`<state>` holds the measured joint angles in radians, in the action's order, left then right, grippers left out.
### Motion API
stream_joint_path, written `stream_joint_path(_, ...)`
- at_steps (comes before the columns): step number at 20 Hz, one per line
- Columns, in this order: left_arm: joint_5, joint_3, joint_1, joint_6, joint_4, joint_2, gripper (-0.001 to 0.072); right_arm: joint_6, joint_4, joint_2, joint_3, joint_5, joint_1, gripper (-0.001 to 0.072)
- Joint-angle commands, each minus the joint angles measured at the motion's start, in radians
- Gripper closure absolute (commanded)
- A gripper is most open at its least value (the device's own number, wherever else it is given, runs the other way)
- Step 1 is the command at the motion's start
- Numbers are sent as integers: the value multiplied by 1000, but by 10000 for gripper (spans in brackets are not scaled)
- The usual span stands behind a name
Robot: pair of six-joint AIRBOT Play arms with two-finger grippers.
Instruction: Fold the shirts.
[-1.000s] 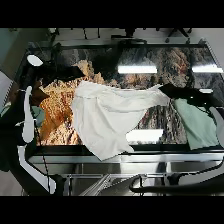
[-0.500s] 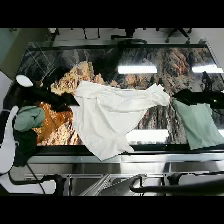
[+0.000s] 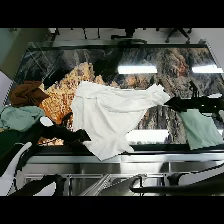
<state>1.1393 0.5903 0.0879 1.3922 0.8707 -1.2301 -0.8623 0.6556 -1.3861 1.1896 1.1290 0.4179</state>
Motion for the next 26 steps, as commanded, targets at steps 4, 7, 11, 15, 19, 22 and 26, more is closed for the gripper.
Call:
stream_joint_path(4, -200, 30, 109, -17, -59, -132, 401, 18, -25, -31, 10, -232, -83, 153)
stream_joint_path(7, -149, 148, 108, -50, -50, -182, 694, 28, -53, -31, 28, -227, -83, 508)
stream_joint_path(11, -46, 341, 82, -48, -18, -132, 695, 28, -64, 9, 72, -124, -79, 687)
stream_joint_path(15, 97, 664, -66, -19, 0, 30, 695, 28, -303, 149, 247, 23, -23, 687)
stream_joint_path(19, 168, 1121, -245, 3, -2, 145, 696, -50, -512, 271, 547, 64, 67, 687)
stream_joint_path(22, 190, 1438, -344, 8, -3, 177, 695, -112, -518, 351, 732, 45, 123, 687)
stream_joint_path(26, 166, 1563, -447, -11, -2, 256, 696, -112, -510, 476, 814, 27, 200, 687)
